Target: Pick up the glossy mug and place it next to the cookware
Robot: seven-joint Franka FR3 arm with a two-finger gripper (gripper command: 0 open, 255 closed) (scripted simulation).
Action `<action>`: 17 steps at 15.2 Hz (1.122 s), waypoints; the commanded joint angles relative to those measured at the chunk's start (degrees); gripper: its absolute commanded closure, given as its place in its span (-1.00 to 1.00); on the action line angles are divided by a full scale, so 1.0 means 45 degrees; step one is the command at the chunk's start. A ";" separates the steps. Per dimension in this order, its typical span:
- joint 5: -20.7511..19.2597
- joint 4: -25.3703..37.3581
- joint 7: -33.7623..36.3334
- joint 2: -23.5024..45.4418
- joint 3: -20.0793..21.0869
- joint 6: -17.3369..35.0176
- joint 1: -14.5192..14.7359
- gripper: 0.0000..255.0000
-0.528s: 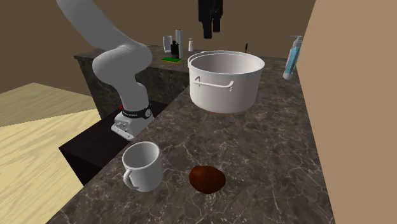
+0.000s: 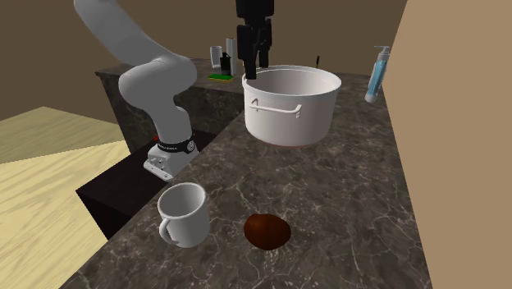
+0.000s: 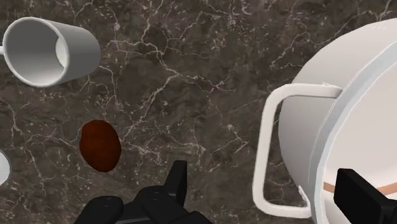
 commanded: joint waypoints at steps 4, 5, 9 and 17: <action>-0.1011 -0.1351 -0.1402 -0.0322 -0.1124 0.0909 -0.0525 -1.00; -0.1233 -0.1587 -0.1687 -0.0331 -0.1367 0.1119 -0.0650 -1.00; -0.2168 -0.2383 -0.2833 -0.0161 -0.2392 0.2049 -0.1195 -1.00; -0.4058 -0.3165 -0.5121 0.1327 -0.4662 0.4393 -0.2273 -1.00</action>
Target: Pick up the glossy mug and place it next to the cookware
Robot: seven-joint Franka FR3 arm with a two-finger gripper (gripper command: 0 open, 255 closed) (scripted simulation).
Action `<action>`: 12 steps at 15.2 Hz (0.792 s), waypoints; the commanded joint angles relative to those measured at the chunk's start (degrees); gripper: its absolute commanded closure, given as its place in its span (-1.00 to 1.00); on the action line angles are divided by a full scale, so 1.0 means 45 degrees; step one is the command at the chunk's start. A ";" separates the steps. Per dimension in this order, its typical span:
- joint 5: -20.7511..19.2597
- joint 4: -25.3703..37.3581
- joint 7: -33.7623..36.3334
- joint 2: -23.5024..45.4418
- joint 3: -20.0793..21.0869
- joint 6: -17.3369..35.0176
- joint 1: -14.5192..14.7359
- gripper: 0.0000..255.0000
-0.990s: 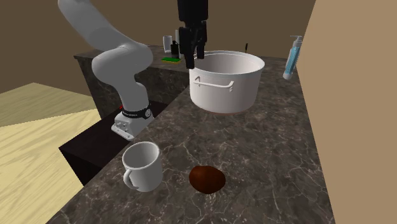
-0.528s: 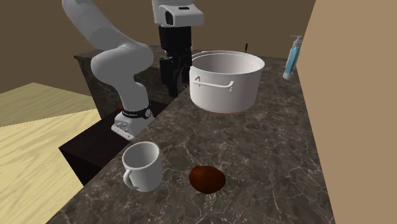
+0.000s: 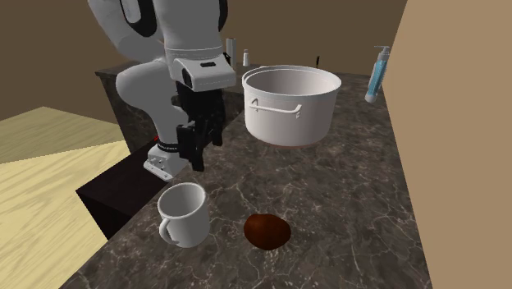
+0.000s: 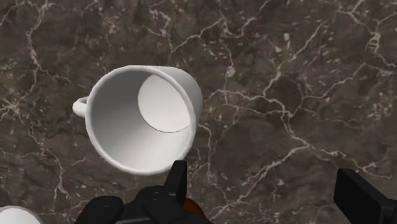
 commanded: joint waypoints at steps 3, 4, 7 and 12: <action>-0.0853 -0.0009 -0.1194 0.1206 -0.1239 0.1331 -0.0428 -1.00; -0.0932 0.0008 -0.1323 0.1368 -0.1380 0.1491 -0.0459 -1.00; -0.1050 -0.0286 -0.1315 0.1735 -0.1574 0.2153 -0.0466 -1.00; -0.1213 -0.0682 -0.1312 0.2395 -0.1883 0.3208 -0.0451 -1.00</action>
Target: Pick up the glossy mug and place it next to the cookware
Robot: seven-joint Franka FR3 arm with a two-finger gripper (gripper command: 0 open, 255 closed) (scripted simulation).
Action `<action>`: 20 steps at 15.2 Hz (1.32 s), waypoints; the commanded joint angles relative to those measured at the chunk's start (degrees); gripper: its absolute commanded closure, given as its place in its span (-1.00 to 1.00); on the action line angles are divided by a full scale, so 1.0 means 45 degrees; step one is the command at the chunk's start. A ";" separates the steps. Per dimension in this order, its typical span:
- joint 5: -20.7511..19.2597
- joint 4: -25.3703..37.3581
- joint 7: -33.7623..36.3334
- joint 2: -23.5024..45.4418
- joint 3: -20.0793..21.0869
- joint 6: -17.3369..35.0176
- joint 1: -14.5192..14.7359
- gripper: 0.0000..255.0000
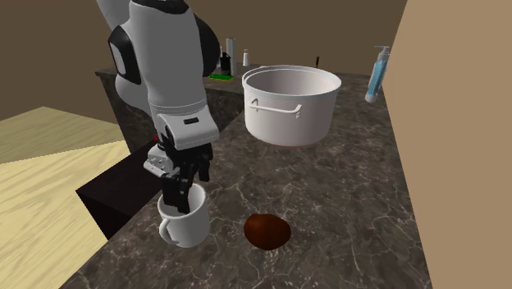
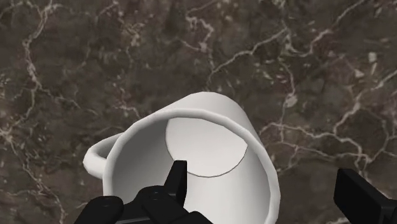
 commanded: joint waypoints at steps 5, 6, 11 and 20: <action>-0.0029 -0.0084 0.0009 0.0106 -0.0047 0.0195 0.0003 -1.00; -0.0029 -0.0084 0.0009 0.0106 -0.0047 0.0195 0.0003 -1.00; -0.0029 -0.0084 0.0009 0.0104 -0.0046 0.0192 0.0002 1.00; 0.0071 0.0185 -0.0010 -0.0324 0.0140 -0.0500 -0.0013 1.00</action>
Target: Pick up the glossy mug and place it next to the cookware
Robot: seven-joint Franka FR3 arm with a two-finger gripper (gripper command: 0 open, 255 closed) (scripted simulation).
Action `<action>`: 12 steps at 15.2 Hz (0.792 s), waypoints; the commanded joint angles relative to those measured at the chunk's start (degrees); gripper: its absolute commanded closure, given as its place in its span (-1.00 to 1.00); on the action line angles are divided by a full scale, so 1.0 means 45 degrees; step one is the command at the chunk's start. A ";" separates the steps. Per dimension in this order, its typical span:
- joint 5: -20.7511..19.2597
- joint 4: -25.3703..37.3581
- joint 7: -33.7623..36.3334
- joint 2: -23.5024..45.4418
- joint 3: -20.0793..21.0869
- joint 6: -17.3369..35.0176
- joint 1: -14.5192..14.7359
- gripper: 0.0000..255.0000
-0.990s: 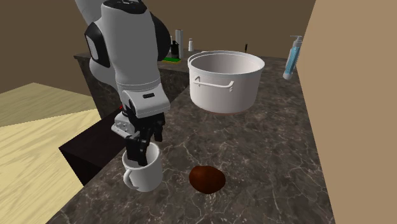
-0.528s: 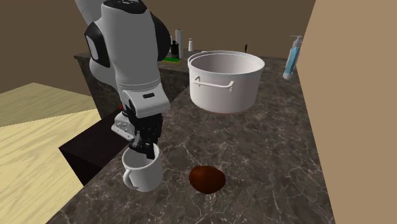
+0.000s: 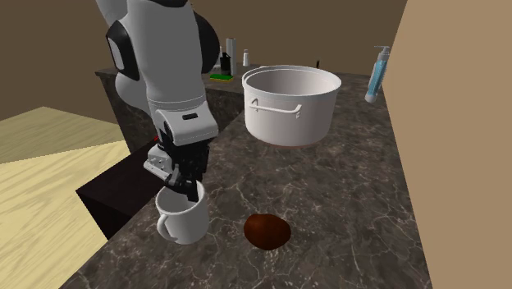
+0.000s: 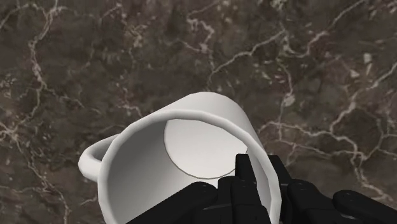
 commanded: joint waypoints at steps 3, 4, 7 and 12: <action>0.0153 0.0390 -0.0019 -0.0475 0.0240 -0.0865 0.0011 1.00; 0.0191 0.0494 -0.0028 -0.0589 0.0299 -0.1083 0.0013 1.00; 0.0310 0.0823 -0.0056 -0.0900 0.0471 -0.1720 0.0024 1.00; 0.0511 0.1426 -0.0108 -0.1314 0.0742 -0.2733 0.0059 1.00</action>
